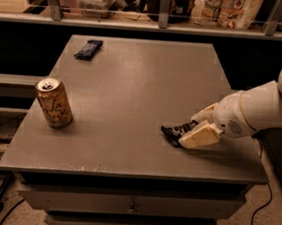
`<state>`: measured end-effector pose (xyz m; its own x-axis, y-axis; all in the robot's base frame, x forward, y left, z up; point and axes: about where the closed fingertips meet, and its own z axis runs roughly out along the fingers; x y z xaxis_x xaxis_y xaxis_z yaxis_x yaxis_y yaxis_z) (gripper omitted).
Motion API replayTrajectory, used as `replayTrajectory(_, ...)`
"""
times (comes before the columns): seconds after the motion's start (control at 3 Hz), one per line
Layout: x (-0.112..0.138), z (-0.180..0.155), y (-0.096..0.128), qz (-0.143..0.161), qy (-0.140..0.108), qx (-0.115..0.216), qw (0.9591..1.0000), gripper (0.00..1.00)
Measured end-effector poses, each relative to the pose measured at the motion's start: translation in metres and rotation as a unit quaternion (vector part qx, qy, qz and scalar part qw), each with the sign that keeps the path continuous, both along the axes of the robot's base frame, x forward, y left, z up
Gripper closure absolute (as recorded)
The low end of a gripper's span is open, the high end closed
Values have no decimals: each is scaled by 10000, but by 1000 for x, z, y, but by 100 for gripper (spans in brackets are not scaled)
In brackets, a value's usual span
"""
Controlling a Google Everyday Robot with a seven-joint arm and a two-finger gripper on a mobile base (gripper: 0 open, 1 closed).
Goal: Move rxbar chocolate near rxbar blueberry
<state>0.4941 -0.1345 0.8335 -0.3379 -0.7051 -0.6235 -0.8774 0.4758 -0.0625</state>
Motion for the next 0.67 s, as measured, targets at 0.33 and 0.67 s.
replayTrajectory(0.33, 27, 24, 5, 45, -276, 275, 9992, 100)
replayTrajectory(0.67, 62, 52, 13, 84, -603, 564, 9965, 100)
